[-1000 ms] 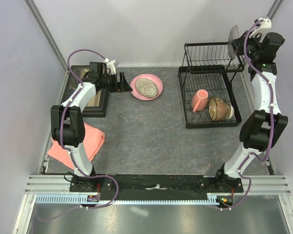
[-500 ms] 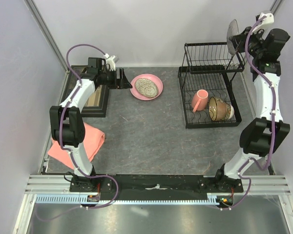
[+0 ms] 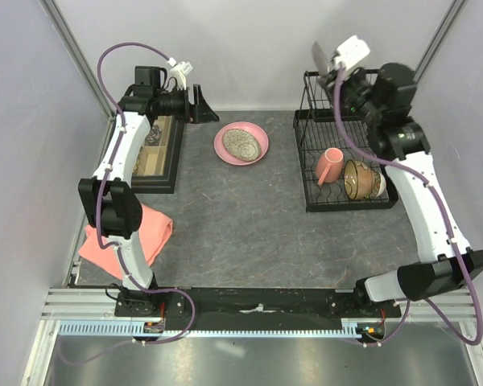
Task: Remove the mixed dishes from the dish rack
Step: Pick up the plate from the dish rack.
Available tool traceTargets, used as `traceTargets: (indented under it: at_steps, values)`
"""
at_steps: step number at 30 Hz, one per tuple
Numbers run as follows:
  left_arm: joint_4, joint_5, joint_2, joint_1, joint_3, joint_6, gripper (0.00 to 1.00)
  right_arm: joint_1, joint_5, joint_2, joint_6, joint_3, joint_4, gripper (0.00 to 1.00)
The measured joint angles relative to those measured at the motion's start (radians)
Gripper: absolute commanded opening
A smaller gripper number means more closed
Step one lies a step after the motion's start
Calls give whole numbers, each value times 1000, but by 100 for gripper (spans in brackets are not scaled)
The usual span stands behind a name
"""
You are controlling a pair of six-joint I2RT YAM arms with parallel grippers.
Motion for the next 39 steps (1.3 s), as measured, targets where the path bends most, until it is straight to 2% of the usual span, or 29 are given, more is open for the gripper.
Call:
traceTargets:
  at_steps: [7, 11, 19, 27, 39]
  values:
    - [-103, 100, 93, 0, 188, -19, 81, 278, 289, -38, -212, -212, -23, 0]
    - [-132, 143, 126, 0, 217, -45, 81, 427, 454, -39, -325, -341, -21, 0]
    - [-154, 194, 143, -8, 216, -92, 81, 627, 700, -26, -481, -451, 82, 0]
    - [-134, 232, 143, -33, 189, -144, 80, 775, 845, 69, -584, -500, 181, 0]
    - [-111, 251, 143, -50, 169, -167, 80, 873, 937, 166, -666, -548, 268, 0]
